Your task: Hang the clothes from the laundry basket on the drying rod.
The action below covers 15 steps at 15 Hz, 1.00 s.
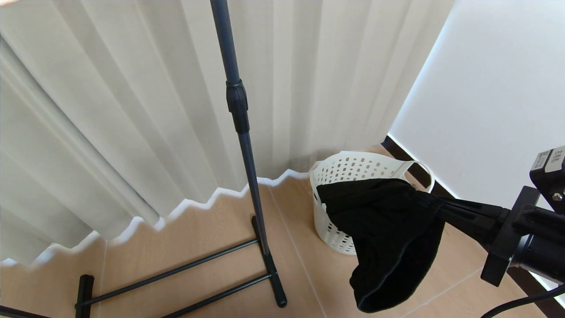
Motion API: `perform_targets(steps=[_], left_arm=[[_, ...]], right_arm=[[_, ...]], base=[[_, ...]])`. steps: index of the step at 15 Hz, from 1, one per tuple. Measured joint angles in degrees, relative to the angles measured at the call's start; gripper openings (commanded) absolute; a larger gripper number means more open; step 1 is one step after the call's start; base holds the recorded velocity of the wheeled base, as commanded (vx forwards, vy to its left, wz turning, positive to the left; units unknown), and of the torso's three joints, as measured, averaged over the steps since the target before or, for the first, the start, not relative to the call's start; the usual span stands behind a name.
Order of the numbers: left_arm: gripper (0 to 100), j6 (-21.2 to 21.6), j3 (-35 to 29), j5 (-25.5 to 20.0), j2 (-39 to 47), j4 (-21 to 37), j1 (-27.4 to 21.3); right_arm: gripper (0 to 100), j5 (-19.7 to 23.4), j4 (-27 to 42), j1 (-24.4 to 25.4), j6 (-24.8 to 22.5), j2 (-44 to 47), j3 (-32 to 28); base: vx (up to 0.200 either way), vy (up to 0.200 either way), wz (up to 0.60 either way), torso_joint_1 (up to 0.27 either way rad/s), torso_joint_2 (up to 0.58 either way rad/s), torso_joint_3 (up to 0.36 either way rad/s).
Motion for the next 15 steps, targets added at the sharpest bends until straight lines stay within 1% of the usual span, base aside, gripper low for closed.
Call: perform_targets(steps=[5,6,10,15], left_arm=[[100,0.0,0.0,0.0,0.0,0.0,0.1],[100,0.0,0.0,0.0,0.0,0.1,0.1],[100,0.0,0.0,0.0,0.0,0.0,0.0],[100,0.0,0.0,0.0,0.0,0.0,0.1]], right_arm=[[0,0.2,-1.0,-0.9,1.7,1.2,-0.7],[0,0.1,-1.3,-1.0,1.7,1.5,-0.7],[0,0.0,-2.0,-1.3,1.7,2.0,-0.4],[0,0.0,-2.0,-1.7,1.7,2.1,-0.3]], base=[[0.0,0.0,0.0,0.0,0.0,0.204],[0.0,0.0,0.0,0.022,-0.14,0.046],[0.0,0.0,0.0,0.04,-0.36,-0.114],[0.0,0.0,0.0,0.1,-0.46,-0.15]])
